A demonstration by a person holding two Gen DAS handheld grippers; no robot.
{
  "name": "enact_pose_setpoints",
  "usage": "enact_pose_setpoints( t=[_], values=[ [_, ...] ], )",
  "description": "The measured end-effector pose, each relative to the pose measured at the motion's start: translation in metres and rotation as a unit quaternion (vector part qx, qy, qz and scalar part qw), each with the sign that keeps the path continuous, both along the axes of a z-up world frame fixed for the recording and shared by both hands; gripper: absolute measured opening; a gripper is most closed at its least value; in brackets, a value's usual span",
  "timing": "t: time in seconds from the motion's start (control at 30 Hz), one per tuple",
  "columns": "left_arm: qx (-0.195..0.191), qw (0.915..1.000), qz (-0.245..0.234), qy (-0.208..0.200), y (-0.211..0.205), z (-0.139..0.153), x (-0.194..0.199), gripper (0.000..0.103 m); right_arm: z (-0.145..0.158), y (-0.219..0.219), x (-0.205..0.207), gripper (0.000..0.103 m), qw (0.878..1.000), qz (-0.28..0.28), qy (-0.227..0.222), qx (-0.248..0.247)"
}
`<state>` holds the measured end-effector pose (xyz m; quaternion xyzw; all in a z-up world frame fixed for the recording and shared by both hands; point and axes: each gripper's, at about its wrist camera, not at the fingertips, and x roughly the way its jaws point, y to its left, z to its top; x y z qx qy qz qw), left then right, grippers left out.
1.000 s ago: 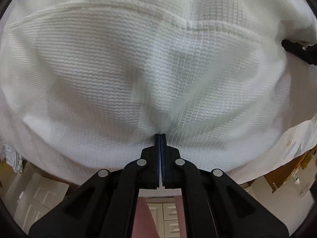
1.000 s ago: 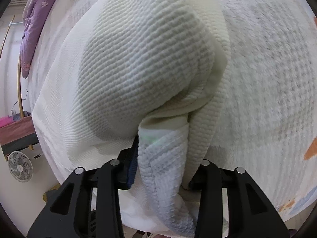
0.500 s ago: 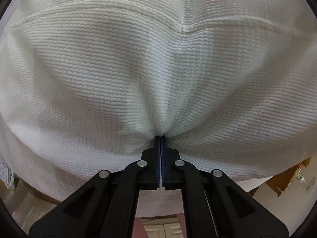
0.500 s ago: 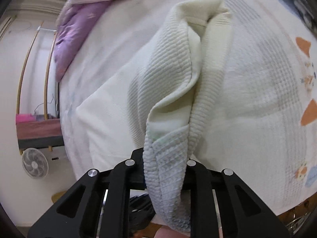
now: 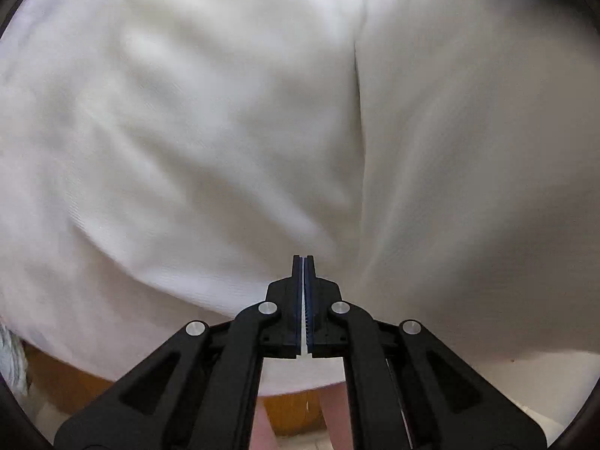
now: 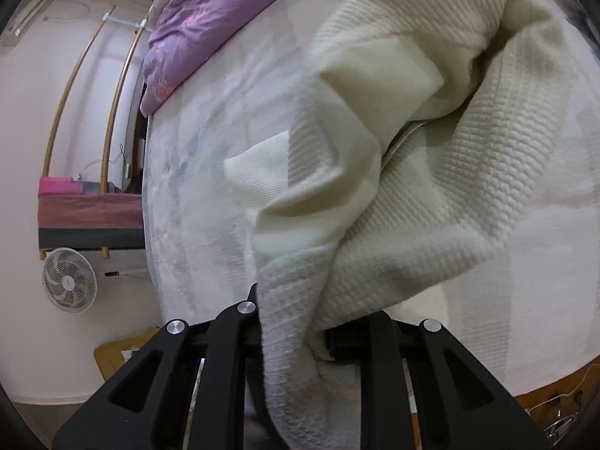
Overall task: Fold large clothes
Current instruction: 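Grasp the folded jacket edges with both tools and lift it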
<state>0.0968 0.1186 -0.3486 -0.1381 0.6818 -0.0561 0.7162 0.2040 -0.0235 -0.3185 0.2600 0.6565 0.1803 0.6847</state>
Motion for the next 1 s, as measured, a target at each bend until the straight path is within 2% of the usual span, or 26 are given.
enact_pose_setpoints(
  t=[0.1,0.17,0.23,0.3,0.37,0.4,0.47,0.5,0.57,0.6,0.63,0.7,0.73,0.8,0.87,0.9,0.93,0.97,1.0],
  values=[
    [0.040,0.9992,0.000,-0.009,0.049,0.021,0.008,0.003,-0.005,0.034,0.008,0.016,0.999,0.026,0.006,-0.026],
    [0.036,0.9986,0.033,-0.022,0.099,0.033,0.014,0.003,-0.010,0.060,0.014,0.016,0.998,0.044,0.011,-0.039],
    [0.047,0.9972,0.051,-0.026,0.118,0.046,0.030,0.003,-0.017,0.083,0.018,0.016,0.997,0.058,0.015,-0.046],
    [0.058,0.9955,0.071,-0.023,0.138,0.047,0.036,0.003,-0.027,0.101,0.019,0.016,0.996,0.065,0.024,-0.050],
    [0.063,0.9933,0.095,-0.017,0.165,0.044,0.022,0.003,-0.039,0.123,0.021,0.016,0.995,0.075,0.032,-0.057],
    [0.070,0.9925,0.100,-0.015,0.175,0.054,0.017,0.003,-0.047,0.136,0.022,0.016,0.994,0.081,0.035,-0.058],
    [0.084,0.9910,0.103,-0.008,0.192,0.048,0.024,0.003,-0.059,0.150,0.022,0.018,0.994,0.081,0.044,-0.058],
    [0.088,0.9904,0.107,-0.004,0.192,0.058,0.022,0.003,-0.066,0.153,0.022,0.025,0.994,0.078,0.050,-0.057],
    [0.097,0.9886,0.115,0.006,0.200,0.059,0.023,0.003,-0.076,0.168,0.021,0.038,0.992,0.088,0.057,-0.075],
    [0.101,0.9880,0.116,0.010,0.202,0.059,0.022,0.003,-0.077,0.174,0.021,0.059,0.991,0.104,0.058,-0.065],
    [0.103,0.9876,0.118,0.012,0.207,0.062,0.020,0.003,-0.079,0.184,0.020,0.066,0.990,0.125,0.067,-0.011],
    [0.102,0.9865,0.127,0.018,0.213,0.057,0.021,0.004,-0.079,0.198,0.018,0.071,0.981,0.134,0.090,0.108],
    [0.104,0.9858,0.130,0.020,0.216,0.055,0.021,0.004,-0.075,0.202,0.018,0.072,0.980,0.142,0.088,0.106],
    [0.107,0.9847,0.135,0.024,0.218,0.053,0.021,0.004,-0.063,0.203,0.022,0.072,0.985,0.154,0.057,0.060],
    [0.095,0.9857,0.136,0.030,0.214,0.048,0.023,0.004,-0.056,0.190,0.023,0.074,0.987,0.147,0.042,0.045],
    [0.090,0.9868,0.131,0.032,0.210,0.045,0.025,0.004,-0.052,0.176,0.023,0.078,0.989,0.138,0.038,0.025],
    [0.079,0.9887,0.124,0.033,0.204,0.041,0.029,0.007,-0.050,0.173,0.023,0.082,0.990,0.132,0.036,0.011],
    [0.049,0.9916,0.115,0.033,0.194,0.039,0.034,0.012,-0.046,0.166,0.024,0.082,0.992,0.125,0.032,-0.004],
    [0.014,0.9929,0.113,0.034,0.186,0.034,0.038,0.037,-0.045,0.156,0.026,0.083,0.992,0.118,0.029,-0.015]
  ],
)
